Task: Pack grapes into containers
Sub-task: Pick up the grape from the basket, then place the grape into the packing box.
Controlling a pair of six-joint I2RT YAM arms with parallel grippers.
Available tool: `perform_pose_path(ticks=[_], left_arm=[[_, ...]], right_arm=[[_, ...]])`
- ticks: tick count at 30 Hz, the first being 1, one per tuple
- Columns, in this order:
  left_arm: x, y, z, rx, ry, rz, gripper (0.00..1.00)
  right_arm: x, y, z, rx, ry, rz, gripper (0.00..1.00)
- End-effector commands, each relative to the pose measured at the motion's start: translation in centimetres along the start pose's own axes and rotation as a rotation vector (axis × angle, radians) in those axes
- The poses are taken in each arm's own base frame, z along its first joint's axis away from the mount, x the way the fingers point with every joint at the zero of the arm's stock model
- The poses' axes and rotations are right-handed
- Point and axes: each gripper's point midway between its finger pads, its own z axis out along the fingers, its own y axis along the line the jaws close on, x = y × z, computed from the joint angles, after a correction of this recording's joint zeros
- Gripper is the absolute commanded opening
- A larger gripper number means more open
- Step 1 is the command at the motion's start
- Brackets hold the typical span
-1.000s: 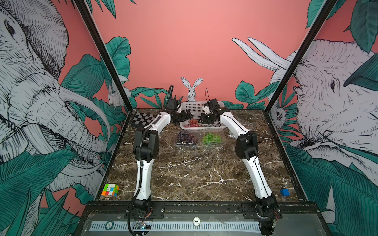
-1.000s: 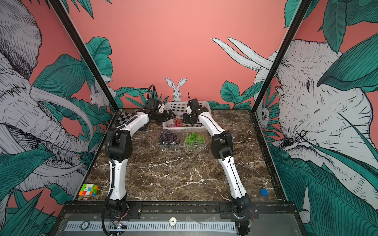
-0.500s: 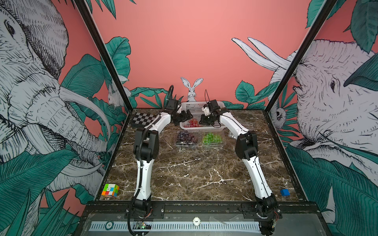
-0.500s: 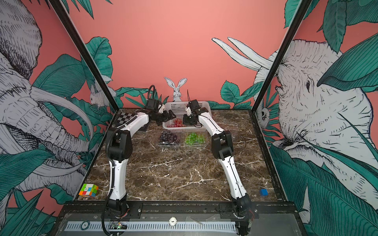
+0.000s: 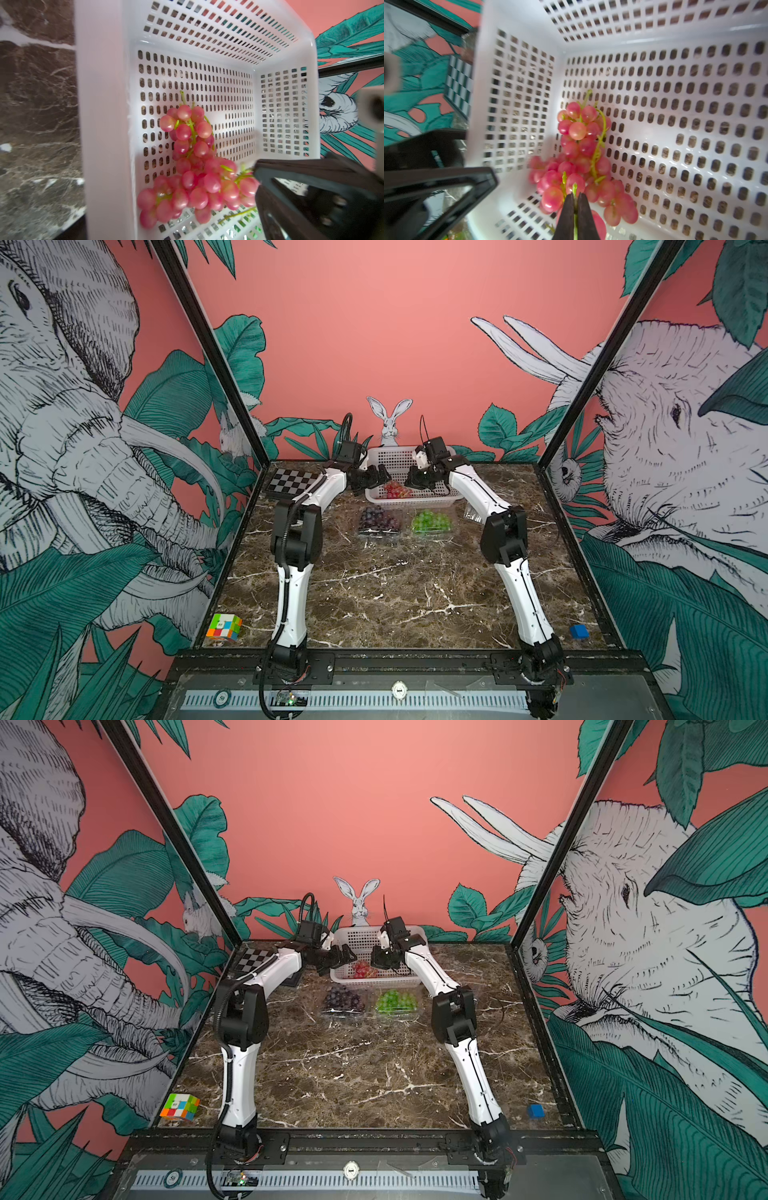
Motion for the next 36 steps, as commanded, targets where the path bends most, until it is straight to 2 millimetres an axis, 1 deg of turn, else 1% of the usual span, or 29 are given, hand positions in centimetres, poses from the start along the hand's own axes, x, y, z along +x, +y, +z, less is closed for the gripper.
perform_pose_path(ticks=[1,4,7,11,14,18,20,25,26,27,28,32,36], left_arm=[[-1.9,-1.4,-5.0,-0.008,-0.070,0.042,0.99],[-2.2,-1.4,-6.4,-0.021,-0.087,0.055,0.99],[-2.4,-2.4,-7.9,-0.012,-0.104,0.066,0.99],[-2.8,-4.3,-10.5,0.031,-0.152,0.070,0.99],[-2.6,-5.9,-11.9,0.068,-0.175,0.074,0.99],[-1.4,-8.7,-13.2,0.110,-0.182,0.117,0.99],[-0.7,-10.3,-13.3,0.134,-0.176,0.141,0.99],[2.0,-14.2,-12.0,0.195,-0.119,0.193,0.99],[2.6,-14.8,-11.6,0.207,-0.105,0.199,0.99],[3.1,-15.4,-11.2,0.218,-0.093,0.205,0.99],[3.5,-16.0,-11.0,0.227,-0.082,0.211,0.99],[4.9,-17.6,-10.0,0.252,-0.052,0.227,0.99],[5.7,-18.5,-9.6,0.265,-0.037,0.236,0.99]], right_arm=[[-4.4,3.6,-5.7,-0.069,-0.153,-0.029,0.00],[-5.4,4.5,-7.7,-0.094,-0.202,-0.017,0.00],[-6.4,5.0,-10.1,-0.103,-0.265,0.004,0.00],[-7.0,5.0,-13.7,-0.099,-0.378,0.028,0.00],[-7.3,4.4,-16.7,-0.102,-0.459,0.058,0.00],[-6.7,2.4,-20.8,-0.049,-0.543,0.091,0.00],[-6.2,1.2,-22.8,-0.016,-0.592,0.104,0.00],[-4.9,-2.1,-27.0,0.065,-0.699,0.149,0.00],[-4.5,-3.3,-26.9,0.089,-0.697,0.163,0.00],[-4.4,-3.3,-28.9,0.100,-0.733,0.161,0.00],[-4.2,-4.0,-29.6,0.118,-0.744,0.170,0.00],[-3.3,-6.7,-31.4,0.172,-0.769,0.218,0.00],[-2.1,-9.1,-31.9,0.222,-0.773,0.255,0.00]])
